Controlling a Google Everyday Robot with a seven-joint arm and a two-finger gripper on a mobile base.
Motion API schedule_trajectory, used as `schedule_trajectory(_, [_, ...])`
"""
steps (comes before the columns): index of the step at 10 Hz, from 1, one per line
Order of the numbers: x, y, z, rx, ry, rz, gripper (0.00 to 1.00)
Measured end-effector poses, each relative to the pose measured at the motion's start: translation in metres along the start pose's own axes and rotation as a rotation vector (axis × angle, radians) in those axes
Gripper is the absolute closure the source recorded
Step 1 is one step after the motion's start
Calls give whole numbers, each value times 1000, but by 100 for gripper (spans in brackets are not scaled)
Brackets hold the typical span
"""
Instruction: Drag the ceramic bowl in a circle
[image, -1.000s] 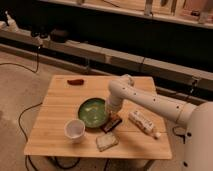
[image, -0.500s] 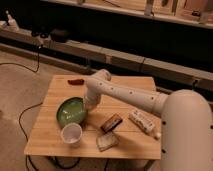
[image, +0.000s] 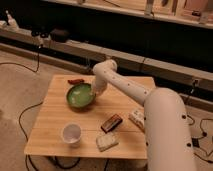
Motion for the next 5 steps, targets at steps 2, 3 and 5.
schedule_trajectory(2, [10, 45, -13, -30, 22, 88, 100])
schedule_trajectory(3, [7, 63, -19, -41, 25, 119, 100])
schedule_trajectory(5, [-22, 102, -36, -65, 16, 177, 100])
